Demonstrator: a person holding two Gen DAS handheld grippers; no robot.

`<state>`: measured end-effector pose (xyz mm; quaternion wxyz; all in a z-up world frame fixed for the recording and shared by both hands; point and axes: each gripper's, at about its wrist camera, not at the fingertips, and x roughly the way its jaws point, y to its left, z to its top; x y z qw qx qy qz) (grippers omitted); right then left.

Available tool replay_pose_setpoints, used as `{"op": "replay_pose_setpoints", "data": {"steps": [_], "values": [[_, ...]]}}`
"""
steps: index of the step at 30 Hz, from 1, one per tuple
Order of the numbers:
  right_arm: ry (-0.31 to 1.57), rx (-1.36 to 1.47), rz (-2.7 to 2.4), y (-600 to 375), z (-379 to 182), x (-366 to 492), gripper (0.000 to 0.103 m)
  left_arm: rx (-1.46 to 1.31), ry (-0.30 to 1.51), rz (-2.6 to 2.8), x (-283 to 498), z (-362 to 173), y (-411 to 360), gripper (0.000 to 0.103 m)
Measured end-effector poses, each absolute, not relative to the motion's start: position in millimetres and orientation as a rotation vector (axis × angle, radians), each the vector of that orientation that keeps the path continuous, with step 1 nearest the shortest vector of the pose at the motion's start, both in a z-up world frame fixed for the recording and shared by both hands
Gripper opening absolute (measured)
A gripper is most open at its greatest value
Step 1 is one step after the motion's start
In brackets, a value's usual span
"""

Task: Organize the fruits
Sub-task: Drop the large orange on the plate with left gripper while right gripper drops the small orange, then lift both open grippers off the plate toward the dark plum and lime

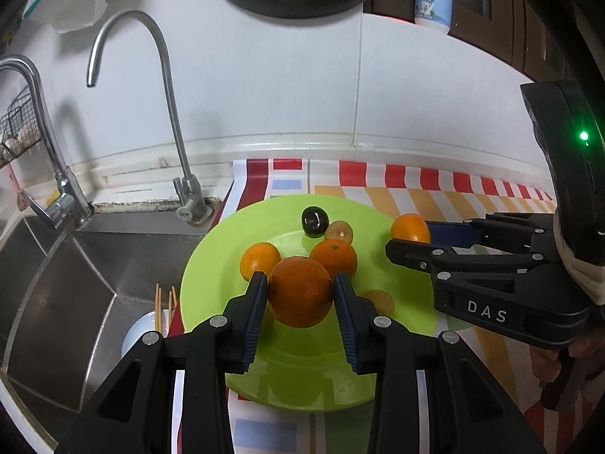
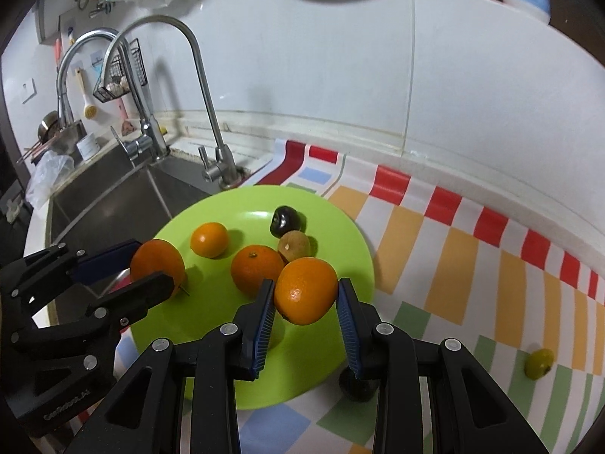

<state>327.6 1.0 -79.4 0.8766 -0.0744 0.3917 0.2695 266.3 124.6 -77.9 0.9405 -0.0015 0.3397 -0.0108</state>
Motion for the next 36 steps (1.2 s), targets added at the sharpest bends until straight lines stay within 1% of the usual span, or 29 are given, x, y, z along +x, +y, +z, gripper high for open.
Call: {"op": "replay_pose_setpoints", "data": {"steps": [7,8,10,11,20,22,26,28,29,30,36], "values": [[0.83,-0.145,0.561,3.3,-87.5,338.0,0.034,-0.012,0.708,-0.039,274.9,-83.0,125.3,0.036],[0.83,-0.141,0.564,3.0,-87.4,338.4,0.034,-0.009,0.708,-0.04,274.9,-82.9,124.9,0.039],[0.824,-0.13,0.562,1.1,-85.9,339.0,0.04,0.006,0.698,-0.031,273.0,-80.9,123.8,0.044],[0.817,-0.126,0.556,-0.4,-84.4,338.6,0.044,0.016,0.69,-0.024,270.9,-78.9,123.4,0.044],[0.765,-0.099,0.512,-21.4,-61.4,319.6,0.044,-0.002,0.661,-0.007,251.0,-57.8,119.2,0.045],[0.751,-0.096,0.507,-26.3,-54.9,311.4,0.044,-0.012,0.65,-0.008,244.4,-52.0,116.6,0.048],[0.718,-0.083,0.488,-38.3,-40.2,293.5,0.044,-0.021,0.625,-0.017,231.2,-41.4,109.9,0.05],[0.697,-0.075,0.472,-45.2,-32.7,283.7,0.048,-0.022,0.613,-0.016,224.4,-36.5,106.3,0.054],[0.685,-0.073,0.461,-48.7,-28.8,278.5,0.053,-0.022,0.608,-0.018,221.6,-34.4,104.5,0.055],[0.676,-0.071,0.45,-51.6,-25.8,274.0,0.054,-0.023,0.602,-0.02,218.7,-32.4,102.7,0.055],[0.648,-0.062,0.387,-69.7,-11.3,248.8,0.055,-0.012,0.576,-0.032,200.8,-20.8,88.2,0.061]]}}
